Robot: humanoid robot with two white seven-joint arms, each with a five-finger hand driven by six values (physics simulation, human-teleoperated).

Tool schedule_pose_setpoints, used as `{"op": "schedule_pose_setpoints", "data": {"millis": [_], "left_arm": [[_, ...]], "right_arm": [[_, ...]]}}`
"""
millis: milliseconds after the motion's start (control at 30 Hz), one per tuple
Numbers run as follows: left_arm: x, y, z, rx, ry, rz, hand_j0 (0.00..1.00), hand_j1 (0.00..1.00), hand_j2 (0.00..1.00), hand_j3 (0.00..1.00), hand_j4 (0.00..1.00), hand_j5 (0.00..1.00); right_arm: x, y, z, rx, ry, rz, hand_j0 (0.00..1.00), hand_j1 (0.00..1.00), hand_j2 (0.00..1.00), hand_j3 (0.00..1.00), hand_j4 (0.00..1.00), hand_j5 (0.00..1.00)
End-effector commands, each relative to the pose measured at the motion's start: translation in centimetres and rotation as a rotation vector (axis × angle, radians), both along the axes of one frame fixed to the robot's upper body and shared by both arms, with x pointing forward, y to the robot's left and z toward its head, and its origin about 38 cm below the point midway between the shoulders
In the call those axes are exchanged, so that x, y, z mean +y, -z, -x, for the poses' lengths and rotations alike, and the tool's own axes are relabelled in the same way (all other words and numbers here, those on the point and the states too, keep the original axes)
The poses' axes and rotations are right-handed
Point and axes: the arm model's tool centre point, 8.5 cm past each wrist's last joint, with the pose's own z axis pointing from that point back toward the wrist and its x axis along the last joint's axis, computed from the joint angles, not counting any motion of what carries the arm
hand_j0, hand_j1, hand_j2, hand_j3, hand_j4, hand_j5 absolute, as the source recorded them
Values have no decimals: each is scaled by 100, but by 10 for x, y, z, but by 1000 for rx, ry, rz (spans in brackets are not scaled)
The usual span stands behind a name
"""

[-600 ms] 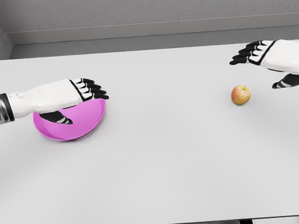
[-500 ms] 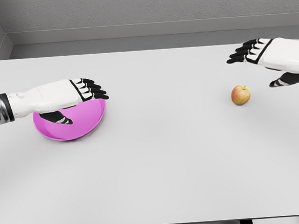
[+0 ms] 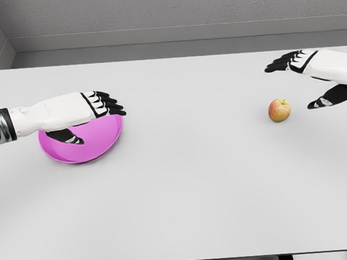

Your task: Put the apple on the plate with both arms

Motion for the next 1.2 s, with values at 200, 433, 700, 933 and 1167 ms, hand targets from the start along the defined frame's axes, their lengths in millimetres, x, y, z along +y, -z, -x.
{"op": "schedule_pose_setpoints", "data": {"millis": [200,433,700,933,1167], "left_arm": [[1,-1,0,1,-4,4,100,100,100,100,100,100],[1,-1,0,2,-4,5,100,100,100,100,100,100],[1,0,0,4,-4,2,100,100,100,100,100,100],[1,0,0,3,-4,4,100,100,100,100,100,100],[1,0,0,4,-4,2,100,100,100,100,100,100]], "right_arm": [[-3,33,-2,112,15,-24,100,100,100,100,100,100],[-6,46,-5,151,35,3,100,100,100,100,100,100],[-14,81,-23,209,111,47,100,100,100,100,100,100],[-10,94,-34,235,138,41,100,100,100,100,100,100],[-3,111,-46,262,161,43,100,100,100,100,100,100]]}}
